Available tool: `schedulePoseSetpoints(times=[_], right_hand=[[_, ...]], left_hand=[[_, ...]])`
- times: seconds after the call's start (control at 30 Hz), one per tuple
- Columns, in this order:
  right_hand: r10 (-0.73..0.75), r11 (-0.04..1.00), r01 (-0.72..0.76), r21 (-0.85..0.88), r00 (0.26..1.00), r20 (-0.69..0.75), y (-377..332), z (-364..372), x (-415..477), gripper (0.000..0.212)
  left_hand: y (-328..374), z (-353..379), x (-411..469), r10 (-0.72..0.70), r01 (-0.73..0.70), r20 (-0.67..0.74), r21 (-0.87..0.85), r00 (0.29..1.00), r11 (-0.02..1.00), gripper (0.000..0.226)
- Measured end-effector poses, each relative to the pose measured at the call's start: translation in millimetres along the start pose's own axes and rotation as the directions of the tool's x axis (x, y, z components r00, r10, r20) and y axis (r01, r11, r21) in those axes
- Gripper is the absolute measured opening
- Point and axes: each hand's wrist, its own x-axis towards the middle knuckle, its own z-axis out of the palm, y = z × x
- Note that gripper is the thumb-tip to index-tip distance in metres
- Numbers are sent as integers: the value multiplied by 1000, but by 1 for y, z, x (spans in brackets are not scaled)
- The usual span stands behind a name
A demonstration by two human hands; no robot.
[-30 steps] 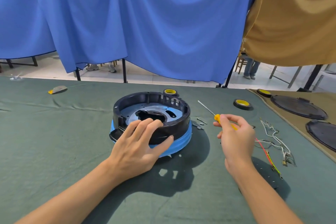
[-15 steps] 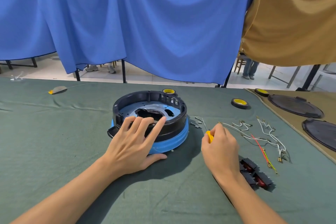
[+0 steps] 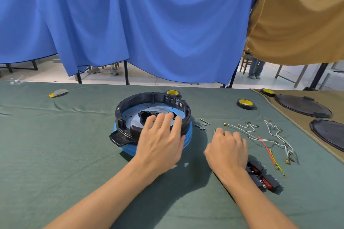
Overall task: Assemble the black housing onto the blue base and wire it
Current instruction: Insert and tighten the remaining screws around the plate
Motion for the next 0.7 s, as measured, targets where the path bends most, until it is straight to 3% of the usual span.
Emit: schedulePoseSetpoints(times=[0.17, 0.27, 0.4, 0.7], right_hand=[[-21, 999, 20, -39, 1000, -19, 2, 1, -1, 12], [-56, 998, 56, -24, 998, -22, 2, 1, -3, 14], [-93, 996, 92, -17, 995, -30, -1, 2, -5, 23], [-150, 987, 154, 37, 985, -90, -6, 1, -11, 6]], left_hand=[[43, 5, 35, -261, 258, 173, 41, 950, 965, 49], [52, 12, 41, -341, 321, 190, 126, 921, 939, 46], [44, 25, 32, -248, 218, 128, 213, 960, 953, 22], [-5, 18, 2, 11, 7, -111, 162, 994, 987, 30]])
